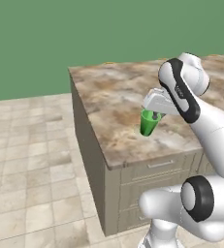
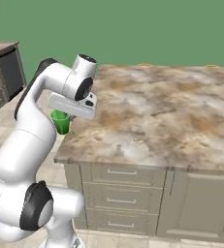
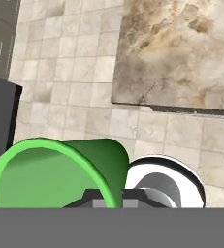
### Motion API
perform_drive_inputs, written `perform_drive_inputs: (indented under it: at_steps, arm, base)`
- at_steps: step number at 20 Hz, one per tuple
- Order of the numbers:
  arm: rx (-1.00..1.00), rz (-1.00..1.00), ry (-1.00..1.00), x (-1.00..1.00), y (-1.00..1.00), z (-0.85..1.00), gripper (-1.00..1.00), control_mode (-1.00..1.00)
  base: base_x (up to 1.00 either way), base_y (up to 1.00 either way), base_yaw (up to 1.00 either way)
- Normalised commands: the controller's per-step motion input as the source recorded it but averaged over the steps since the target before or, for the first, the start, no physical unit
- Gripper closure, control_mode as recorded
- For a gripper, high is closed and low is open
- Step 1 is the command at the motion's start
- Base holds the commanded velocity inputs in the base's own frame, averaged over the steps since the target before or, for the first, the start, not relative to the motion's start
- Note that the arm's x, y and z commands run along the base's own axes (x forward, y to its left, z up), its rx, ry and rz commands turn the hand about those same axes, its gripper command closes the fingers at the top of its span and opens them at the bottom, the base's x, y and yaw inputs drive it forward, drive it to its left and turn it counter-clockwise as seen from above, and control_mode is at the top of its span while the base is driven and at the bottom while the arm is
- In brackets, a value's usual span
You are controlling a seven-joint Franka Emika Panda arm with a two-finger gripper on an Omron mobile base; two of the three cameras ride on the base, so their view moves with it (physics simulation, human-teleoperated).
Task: There is a tray on the dining counter. Grab the cup, mug, and pitcher and place them on the tray. The pitcher may be placed next to the tray if it cannot fit the tray.
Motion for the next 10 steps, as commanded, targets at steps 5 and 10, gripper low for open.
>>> perform_drive_inputs:
  at_steps: [5,10]
  arm:
    - [0.00,0.00,0.00,0.00,0.00,0.00,1.00,1.00]
    - [0.00,0.00,0.00,0.00,0.00,0.00,1.00,1.00]
  base:
    - [0.39,1.00,0.00]
    - [0.33,1.00,0.00]
